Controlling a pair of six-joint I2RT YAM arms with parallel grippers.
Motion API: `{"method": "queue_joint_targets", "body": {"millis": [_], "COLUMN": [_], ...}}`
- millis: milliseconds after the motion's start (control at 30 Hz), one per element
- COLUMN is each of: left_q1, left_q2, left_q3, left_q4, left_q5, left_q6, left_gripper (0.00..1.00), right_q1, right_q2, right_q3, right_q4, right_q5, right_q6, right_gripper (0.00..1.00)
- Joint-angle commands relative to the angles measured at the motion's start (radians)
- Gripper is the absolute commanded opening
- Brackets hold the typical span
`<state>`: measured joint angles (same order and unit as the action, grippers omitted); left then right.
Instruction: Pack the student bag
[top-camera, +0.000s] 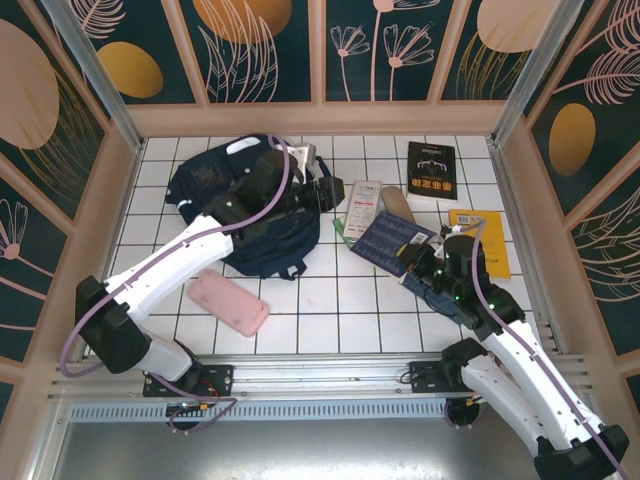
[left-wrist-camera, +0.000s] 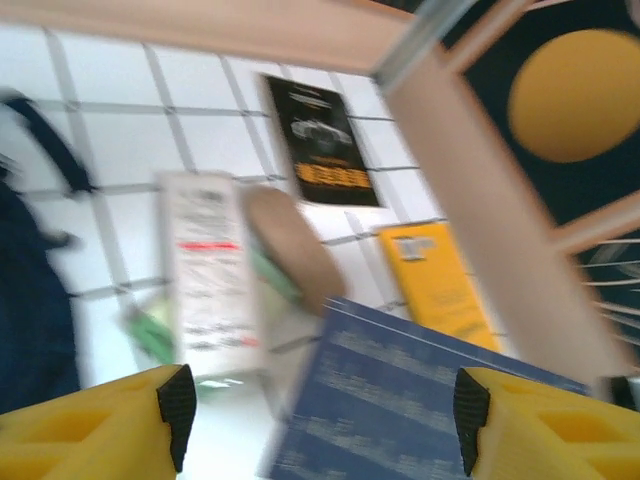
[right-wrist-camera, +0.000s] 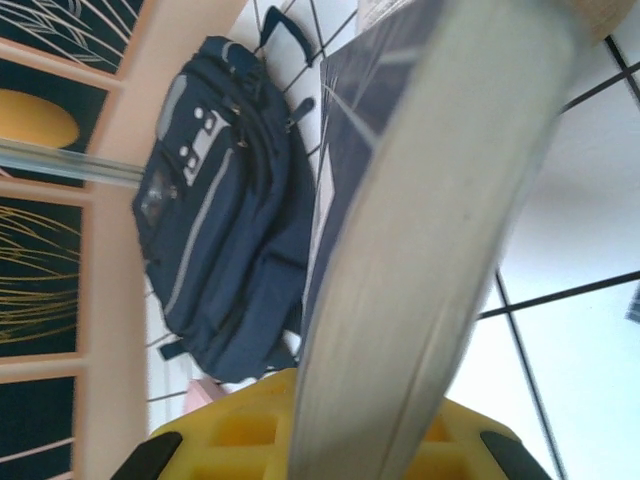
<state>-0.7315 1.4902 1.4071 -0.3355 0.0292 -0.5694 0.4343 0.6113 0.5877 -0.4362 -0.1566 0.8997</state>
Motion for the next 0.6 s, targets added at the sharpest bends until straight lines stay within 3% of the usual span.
{"method": "queue_joint_targets", "body": {"millis": [0, 133, 333, 567], "left_q1": [0.023, 0.053, 0.107, 0.15], "left_q2": [0.1, 0.217, 0.341, 0.432], "left_q3": [0.069, 0.099, 0.09, 0.078], "left_q4": [-0.311, -0.376, -0.393, -0.399], "left_q5": [-0.271, -0.416, -0.382, -0.45], "left_q6": [0.336, 0.438, 0.496, 0.506], "left_gripper": [0.72, 0.72, 0.73, 0.75], "right_q1": [-0.002, -0.001, -0.002, -0.002], "right_q2": [-0.005, -0.002, -0.007, -0.019], "right_q3": [0.009, -0.032, -0.045, -0.055], "right_q4": [-0.007, 0.029, 0.018, 0.007], "right_q5": [0.004, -0.047, -0.076, -0.095], "right_q6": [-0.109, -0.119, -0.152, -0.181], "right_gripper": [0.0, 0.0, 0.0, 0.0]}}
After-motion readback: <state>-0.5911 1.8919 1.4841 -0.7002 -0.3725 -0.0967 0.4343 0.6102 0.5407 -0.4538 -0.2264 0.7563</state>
